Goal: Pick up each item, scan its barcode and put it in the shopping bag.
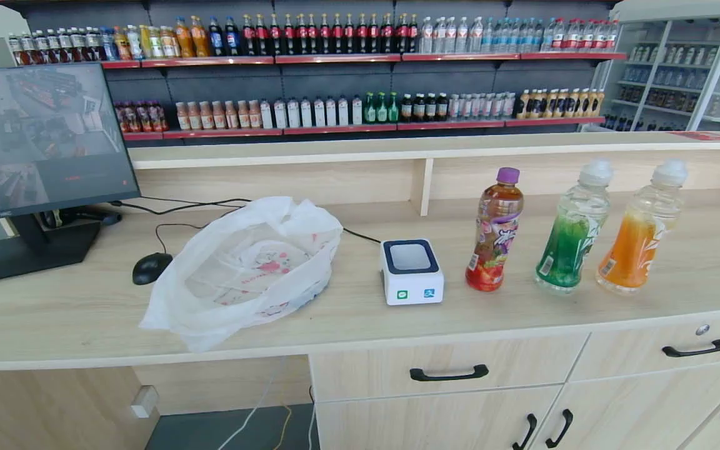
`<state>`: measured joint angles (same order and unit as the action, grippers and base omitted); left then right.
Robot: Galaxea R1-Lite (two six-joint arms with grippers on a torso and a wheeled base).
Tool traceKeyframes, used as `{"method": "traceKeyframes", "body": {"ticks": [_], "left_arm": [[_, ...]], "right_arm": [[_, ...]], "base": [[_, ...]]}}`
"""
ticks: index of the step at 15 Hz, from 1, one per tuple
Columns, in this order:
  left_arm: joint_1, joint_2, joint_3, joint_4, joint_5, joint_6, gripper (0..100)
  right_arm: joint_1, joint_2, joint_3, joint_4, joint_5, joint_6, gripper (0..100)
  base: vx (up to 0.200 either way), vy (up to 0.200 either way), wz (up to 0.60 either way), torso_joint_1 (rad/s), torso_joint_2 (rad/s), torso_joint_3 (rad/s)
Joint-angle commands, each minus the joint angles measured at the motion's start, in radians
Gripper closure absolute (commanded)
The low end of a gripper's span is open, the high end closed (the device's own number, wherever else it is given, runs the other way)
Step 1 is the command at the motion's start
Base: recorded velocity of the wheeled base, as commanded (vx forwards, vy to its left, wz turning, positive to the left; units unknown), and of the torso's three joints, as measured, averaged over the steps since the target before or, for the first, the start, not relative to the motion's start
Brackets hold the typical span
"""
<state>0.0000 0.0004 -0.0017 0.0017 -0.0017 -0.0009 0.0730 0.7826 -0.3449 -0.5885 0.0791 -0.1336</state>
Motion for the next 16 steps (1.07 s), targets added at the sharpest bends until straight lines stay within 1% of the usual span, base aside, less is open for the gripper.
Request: {"method": "traceKeyframes", "body": {"ticks": [1, 2, 4, 5, 6, 7, 8, 9, 11, 15, 16], "left_arm": [[0.0, 0.0, 0.0, 0.0, 0.0, -0.001, 0], [0.0, 0.0, 0.0, 0.0, 0.0, -0.001, 0], [0.0, 0.0, 0.0, 0.0, 0.0, -0.001, 0], [0.002, 0.0, 0.0, 0.0, 0.0, -0.001, 0], [0.0, 0.0, 0.0, 0.0, 0.0, -0.001, 0], [0.002, 0.0, 0.0, 0.0, 0.0, -0.001, 0], [0.0, 0.0, 0.0, 0.0, 0.0, -0.001, 0], [0.0, 0.0, 0.0, 0.0, 0.0, -0.001, 0], [0.0, 0.0, 0.0, 0.0, 0.0, -0.001, 0], [0.0, 0.0, 0.0, 0.0, 0.0, -0.001, 0], [0.0, 0.0, 0.0, 0.0, 0.0, -0.001, 0]], "right_arm": [[0.047, 0.327, 0.057, -0.306, 0.001, -0.006, 0], [0.068, 0.412, 0.061, -0.422, 0.001, -0.001, 0], [0.122, 0.497, 0.058, -0.475, -0.001, 0.006, 0], [0.148, 0.543, 0.066, -0.54, -0.001, 0.008, 0], [0.154, 0.57, 0.066, -0.579, -0.004, 0.009, 0], [0.157, 0.647, 0.066, -0.708, -0.007, 0.008, 0], [0.159, 0.705, 0.067, -0.807, -0.009, 0.016, 0], [0.159, 0.736, 0.064, -0.872, -0.01, 0.04, 0], [0.162, 0.744, 0.083, -0.898, -0.033, 0.052, 0], [0.172, 0.793, 0.06, -0.912, -0.052, 0.054, 0], [0.197, 0.811, 0.055, -0.912, -0.05, 0.057, 0]], "base": [[0.0, 0.0, 0.0, 0.0, 0.0, 0.0], [0.0, 0.0, 0.0, 0.0, 0.0, 0.0], [0.0, 0.0, 0.0, 0.0, 0.0, 0.0], [0.0, 0.0, 0.0, 0.0, 0.0, 0.0], [0.0, 0.0, 0.0, 0.0, 0.0, 0.0], [0.0, 0.0, 0.0, 0.0, 0.0, 0.0], [0.0, 0.0, 0.0, 0.0, 0.0, 0.0], [0.0, 0.0, 0.0, 0.0, 0.0, 0.0], [0.0, 0.0, 0.0, 0.0, 0.0, 0.0], [0.0, 0.0, 0.0, 0.0, 0.0, 0.0], [0.0, 0.0, 0.0, 0.0, 0.0, 0.0]]}}
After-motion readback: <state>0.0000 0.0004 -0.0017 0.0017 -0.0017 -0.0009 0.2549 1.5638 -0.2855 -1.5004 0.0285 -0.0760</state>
